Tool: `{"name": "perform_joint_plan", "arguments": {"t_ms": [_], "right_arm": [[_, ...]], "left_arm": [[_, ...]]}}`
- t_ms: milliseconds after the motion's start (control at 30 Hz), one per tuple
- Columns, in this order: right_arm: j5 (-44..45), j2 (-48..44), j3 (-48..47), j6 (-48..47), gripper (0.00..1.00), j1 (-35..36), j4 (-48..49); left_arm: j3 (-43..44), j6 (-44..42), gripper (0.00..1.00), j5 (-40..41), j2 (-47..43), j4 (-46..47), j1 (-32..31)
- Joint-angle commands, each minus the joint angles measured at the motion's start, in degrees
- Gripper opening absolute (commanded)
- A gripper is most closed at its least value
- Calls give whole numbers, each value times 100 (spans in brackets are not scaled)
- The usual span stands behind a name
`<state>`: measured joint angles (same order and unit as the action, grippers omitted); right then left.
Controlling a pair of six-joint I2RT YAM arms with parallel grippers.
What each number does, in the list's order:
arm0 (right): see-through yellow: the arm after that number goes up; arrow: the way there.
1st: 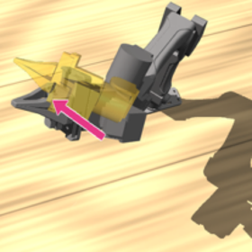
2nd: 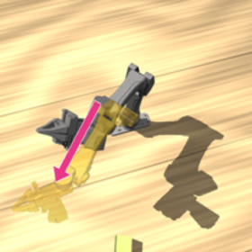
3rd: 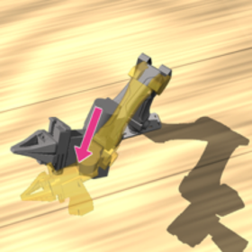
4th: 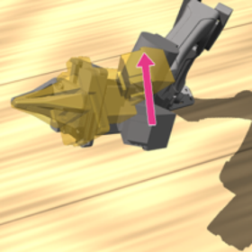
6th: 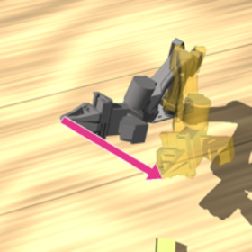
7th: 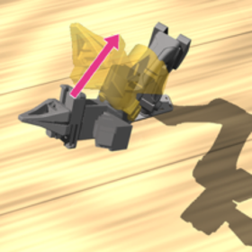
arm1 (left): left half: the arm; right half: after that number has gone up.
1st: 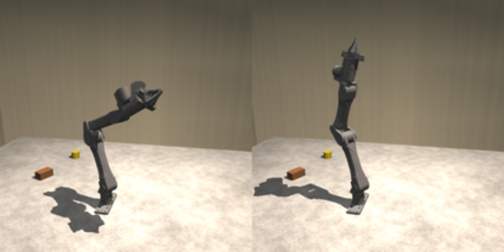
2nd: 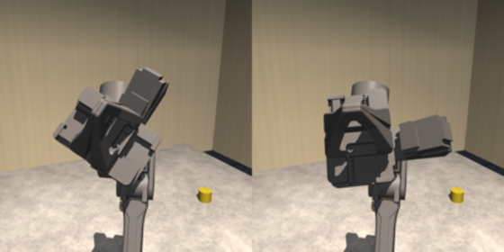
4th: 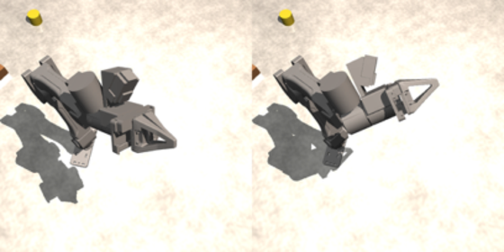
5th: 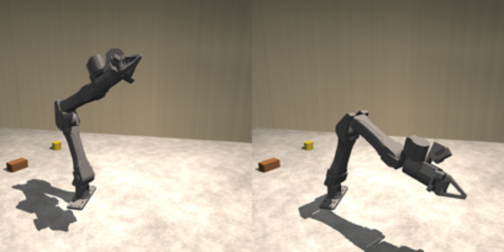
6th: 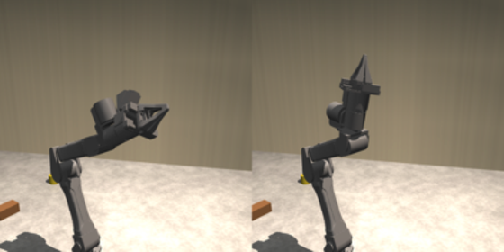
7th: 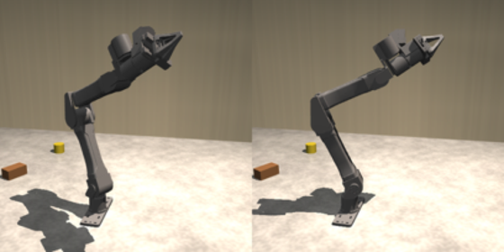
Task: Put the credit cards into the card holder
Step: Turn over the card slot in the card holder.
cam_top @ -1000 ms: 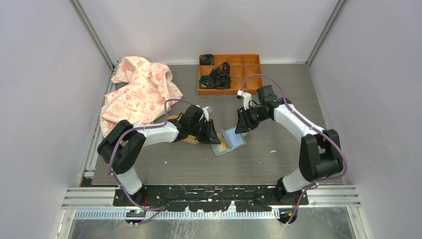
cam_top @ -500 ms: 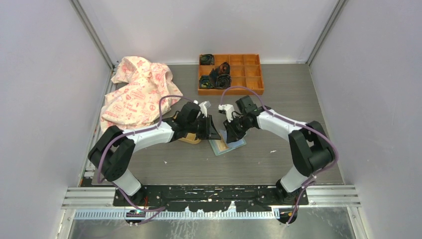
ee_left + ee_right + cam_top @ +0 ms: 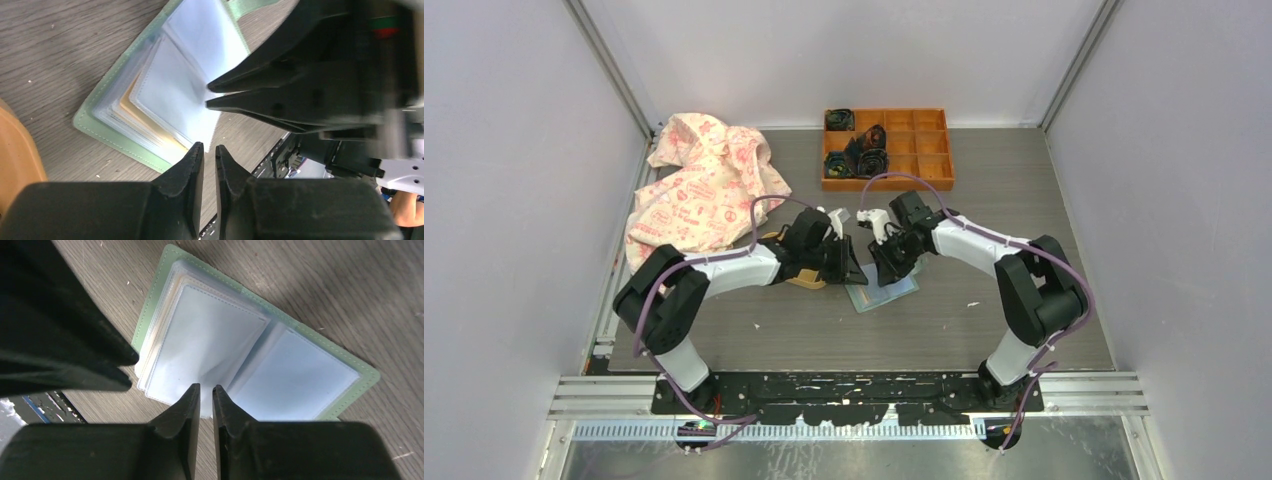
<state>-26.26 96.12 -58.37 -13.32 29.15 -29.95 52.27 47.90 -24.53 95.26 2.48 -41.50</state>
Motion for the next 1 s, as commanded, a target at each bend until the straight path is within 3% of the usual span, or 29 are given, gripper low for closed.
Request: {"name": "perform_joint_plan", "arguments": {"t_ms": [0,200,733,967], "right_arm": [[-359,-640,-150,-238,24,-210,-129],[-753,-1148,176,-633,34,-208,-8],[-504,-799,155,-798,36,-126,-97],[100,-755,302,-1078,53,102,94]], "left_arm": [[88,-11,15,-25,96,238,18],[132,-122,15,11,151,97,19],[85,-247,14,215,613,-232,124],[-73,-167,14,-5,391,120,140]]}}
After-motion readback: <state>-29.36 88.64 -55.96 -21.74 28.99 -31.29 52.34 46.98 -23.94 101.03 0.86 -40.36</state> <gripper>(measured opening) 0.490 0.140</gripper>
